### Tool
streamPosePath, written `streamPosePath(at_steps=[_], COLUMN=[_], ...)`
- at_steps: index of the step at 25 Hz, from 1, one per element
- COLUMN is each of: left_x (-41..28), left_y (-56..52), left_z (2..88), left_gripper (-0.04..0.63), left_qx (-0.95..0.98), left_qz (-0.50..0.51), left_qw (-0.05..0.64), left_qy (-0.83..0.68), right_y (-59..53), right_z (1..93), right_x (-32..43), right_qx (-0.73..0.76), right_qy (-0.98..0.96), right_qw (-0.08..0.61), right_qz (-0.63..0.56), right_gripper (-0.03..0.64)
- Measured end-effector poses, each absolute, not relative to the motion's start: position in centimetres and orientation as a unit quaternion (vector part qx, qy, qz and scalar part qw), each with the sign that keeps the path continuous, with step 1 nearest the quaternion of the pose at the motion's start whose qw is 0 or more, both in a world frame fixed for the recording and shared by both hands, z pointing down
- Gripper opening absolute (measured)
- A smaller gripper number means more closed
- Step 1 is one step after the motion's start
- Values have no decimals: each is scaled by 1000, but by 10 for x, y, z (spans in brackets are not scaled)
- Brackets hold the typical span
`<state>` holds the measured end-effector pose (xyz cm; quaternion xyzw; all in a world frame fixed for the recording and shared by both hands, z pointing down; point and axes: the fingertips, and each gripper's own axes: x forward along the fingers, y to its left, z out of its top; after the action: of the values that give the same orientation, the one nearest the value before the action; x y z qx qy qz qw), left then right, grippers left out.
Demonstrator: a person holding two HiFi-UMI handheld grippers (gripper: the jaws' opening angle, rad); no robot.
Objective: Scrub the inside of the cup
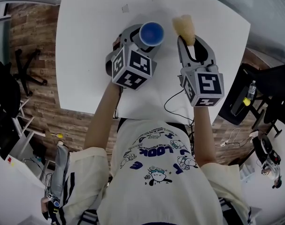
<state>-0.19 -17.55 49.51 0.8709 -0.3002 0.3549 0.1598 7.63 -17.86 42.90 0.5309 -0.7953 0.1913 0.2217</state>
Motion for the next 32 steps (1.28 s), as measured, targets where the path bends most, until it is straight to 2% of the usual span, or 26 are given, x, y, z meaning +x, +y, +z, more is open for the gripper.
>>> streamPosePath(at_steps=[18,32], left_x=[5,4], left_y=[-138,-104], left_z=[472,443], left_gripper=[324,324], left_qx=[885,889], left_qz=[348,365], left_qw=[143,76], left_qy=[-274,-264], right_y=[-130,-80], right_z=[383,372], right_x=[37,20], right_qx=[452,373], right_qy=[-848,-869], right_qw=[233,312], right_qz=[149,92], right_gripper=[129,127])
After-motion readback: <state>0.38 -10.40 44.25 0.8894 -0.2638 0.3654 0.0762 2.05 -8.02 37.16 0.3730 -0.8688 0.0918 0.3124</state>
